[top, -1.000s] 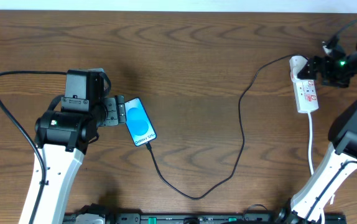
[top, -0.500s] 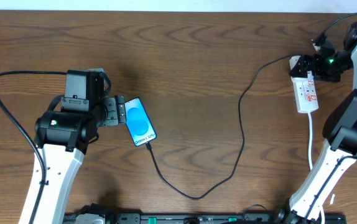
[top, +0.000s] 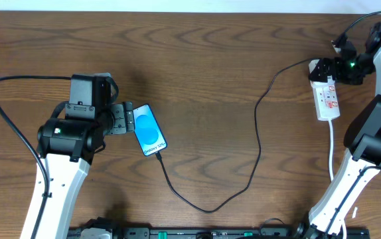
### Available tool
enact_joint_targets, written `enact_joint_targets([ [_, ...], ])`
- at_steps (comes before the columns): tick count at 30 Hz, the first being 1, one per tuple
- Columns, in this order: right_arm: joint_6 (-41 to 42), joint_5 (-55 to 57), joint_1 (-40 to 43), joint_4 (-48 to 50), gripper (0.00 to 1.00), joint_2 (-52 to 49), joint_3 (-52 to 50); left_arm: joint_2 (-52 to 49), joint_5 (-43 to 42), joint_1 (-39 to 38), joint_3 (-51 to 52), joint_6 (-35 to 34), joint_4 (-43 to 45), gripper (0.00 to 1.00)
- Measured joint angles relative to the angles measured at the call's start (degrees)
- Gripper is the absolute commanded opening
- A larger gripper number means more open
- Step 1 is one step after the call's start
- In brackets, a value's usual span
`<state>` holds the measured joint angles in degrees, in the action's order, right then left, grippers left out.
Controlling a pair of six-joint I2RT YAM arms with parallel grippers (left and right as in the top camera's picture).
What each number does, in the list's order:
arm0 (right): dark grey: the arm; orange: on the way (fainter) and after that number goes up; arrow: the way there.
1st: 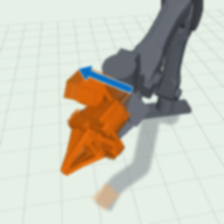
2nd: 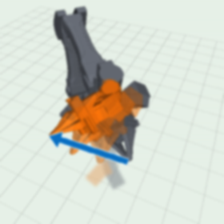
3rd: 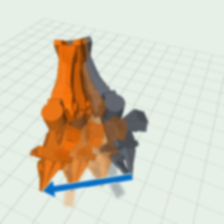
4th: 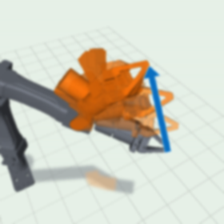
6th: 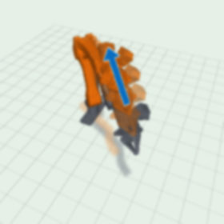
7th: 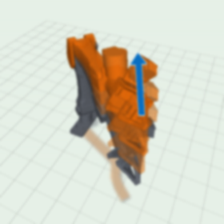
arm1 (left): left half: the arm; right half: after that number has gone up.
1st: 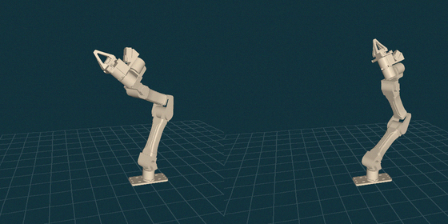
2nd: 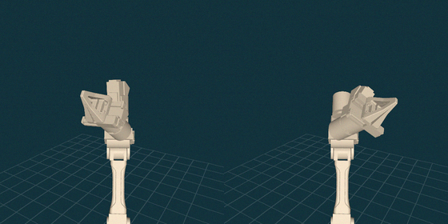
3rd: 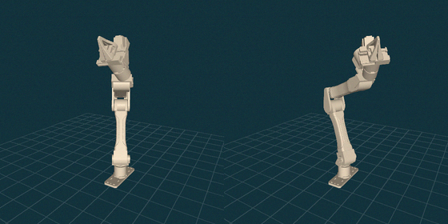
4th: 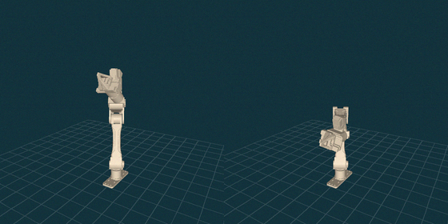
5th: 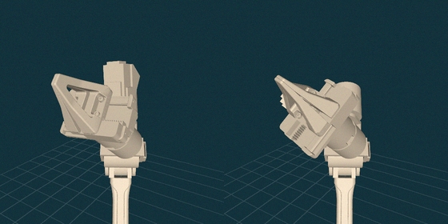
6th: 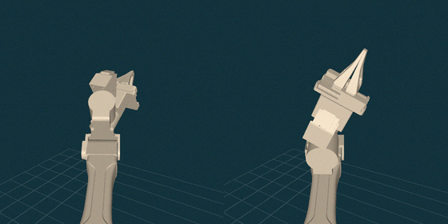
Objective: Plug charger to phone and switch on socket
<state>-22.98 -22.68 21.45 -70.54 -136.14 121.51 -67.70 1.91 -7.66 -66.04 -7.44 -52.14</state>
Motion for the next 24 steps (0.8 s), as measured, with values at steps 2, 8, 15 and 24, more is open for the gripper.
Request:
enact_joint_targets([
  [2, 0.2, -0.1, -0.1, 1.4, 0.99, 0.0, -1.2, 0.0, 0.0, 0.0, 0.0, 0.0, 0.0, 0.88],
  [8, 1.4, -1.1, 0.0, 4.0, 0.99, 0.2, -4.9, 0.0, 0.0, 0.0, 0.0, 0.0, 0.0, 0.88],
  [15, 2.7, -1.4, 0.1, 4.1, 0.99, 0.6, -5.5, 0.0, 0.0, 0.0, 0.0, 0.0, 0.0, 0.88],
  [24, 2.9, -0.5, 0.0, 3.1, 0.99, 0.7, -5.1, 0.0, 0.0, 0.0, 0.0, 0.0, 0.0, 0.88],
])
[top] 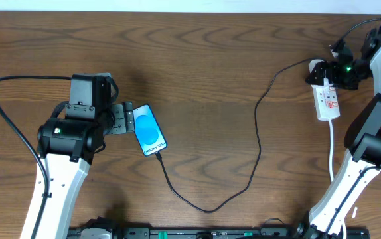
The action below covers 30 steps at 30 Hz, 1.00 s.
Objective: Plug charger to phone and switch on socket
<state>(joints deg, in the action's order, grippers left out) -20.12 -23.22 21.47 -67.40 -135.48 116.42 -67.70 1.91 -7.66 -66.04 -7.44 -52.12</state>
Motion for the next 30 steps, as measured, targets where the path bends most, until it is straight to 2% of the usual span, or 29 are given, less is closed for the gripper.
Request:
enact_joint_targets([
  [7, 0.4, 2.8, -0.3, -5.2, 0.99, -0.1, 2.7, 0.0, 0.0, 0.0, 0.0, 0.0, 0.0, 0.88],
  [21, 1.1, 3.3, -0.6, -5.1, 0.99, -0.1, 4.7, 0.0, 0.0, 0.0, 0.0, 0.0, 0.0, 0.88],
  [30, 1.9, 3.5, -1.0, -3.0, 0.99, -0.1, 1.7, 0.0, 0.0, 0.0, 0.0, 0.0, 0.0, 0.88],
])
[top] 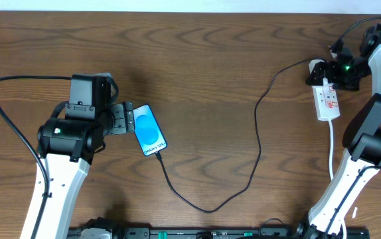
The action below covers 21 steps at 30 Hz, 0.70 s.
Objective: Plug charger to phone and switch on socket
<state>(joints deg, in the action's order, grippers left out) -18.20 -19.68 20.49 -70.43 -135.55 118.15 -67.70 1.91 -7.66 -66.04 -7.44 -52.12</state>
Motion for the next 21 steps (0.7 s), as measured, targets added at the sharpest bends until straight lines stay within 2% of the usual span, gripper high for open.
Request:
enact_joint_targets([
  [21, 2.3, 1.1, -1.1, 2.0, 0.99, 0.0, -0.7, 0.0, 0.0, 0.0, 0.0, 0.0, 0.0, 0.88],
])
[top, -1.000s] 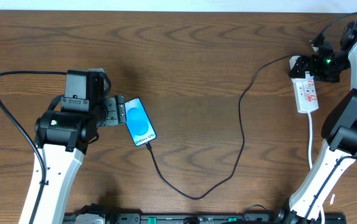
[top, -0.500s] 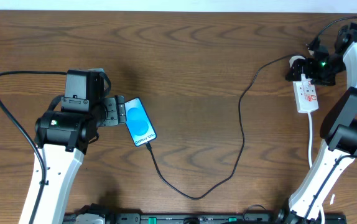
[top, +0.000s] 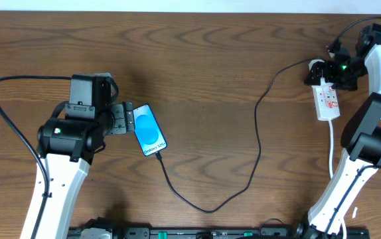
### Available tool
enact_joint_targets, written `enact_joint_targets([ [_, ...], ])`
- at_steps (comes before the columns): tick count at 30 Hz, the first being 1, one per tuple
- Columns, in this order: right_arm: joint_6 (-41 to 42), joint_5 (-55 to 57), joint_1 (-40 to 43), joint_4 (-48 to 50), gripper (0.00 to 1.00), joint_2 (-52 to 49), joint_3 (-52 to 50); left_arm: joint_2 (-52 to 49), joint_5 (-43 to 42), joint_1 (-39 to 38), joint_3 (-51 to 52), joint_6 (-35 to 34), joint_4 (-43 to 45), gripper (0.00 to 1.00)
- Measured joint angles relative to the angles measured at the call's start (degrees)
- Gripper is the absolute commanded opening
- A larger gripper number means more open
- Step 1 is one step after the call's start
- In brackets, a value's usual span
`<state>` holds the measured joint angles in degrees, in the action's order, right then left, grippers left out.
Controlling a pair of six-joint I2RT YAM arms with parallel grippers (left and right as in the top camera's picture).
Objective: Plug charger to phone and switch on socket
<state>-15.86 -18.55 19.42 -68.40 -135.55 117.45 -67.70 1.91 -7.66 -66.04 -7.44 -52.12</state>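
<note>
The phone [top: 149, 131] lies face up on the table left of centre, its blue screen lit. A black charger cable [top: 257, 143] is plugged into the phone's near end and loops right to a white adapter [top: 316, 66] in the white power strip [top: 329, 103]. My left gripper [top: 127, 119] rests against the phone's upper left edge; its grip cannot be made out. My right gripper [top: 328, 72] hangs over the far end of the strip beside the adapter, fingers together, with a green light on its wrist.
A thick black cable [top: 8, 126] arcs around the left arm at the table's left side. The strip's white lead [top: 332, 149] runs toward the near edge, beside the base of the right arm. Wood tabletop [top: 210, 79] lies between the two arms.
My right gripper has shifted slightly left and farther back over the strip's far end. The phone, the cable and the left arm are where they were.
Throughout, the cable was in the phone, the screen lit, and my left gripper stayed against the phone. My right gripper began at the strip's far right end. At each later moment it was a little further left over the adapter end, where it is now.
</note>
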Motion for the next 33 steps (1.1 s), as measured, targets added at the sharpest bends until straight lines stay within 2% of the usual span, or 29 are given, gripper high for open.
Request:
enact_joint_targets([
  [33, 0.7, -1.9, 0.4, 1.2, 0.99, 0.7, -1.8, 0.0, 0.0, 0.0, 0.0, 0.0, 0.0, 0.87],
])
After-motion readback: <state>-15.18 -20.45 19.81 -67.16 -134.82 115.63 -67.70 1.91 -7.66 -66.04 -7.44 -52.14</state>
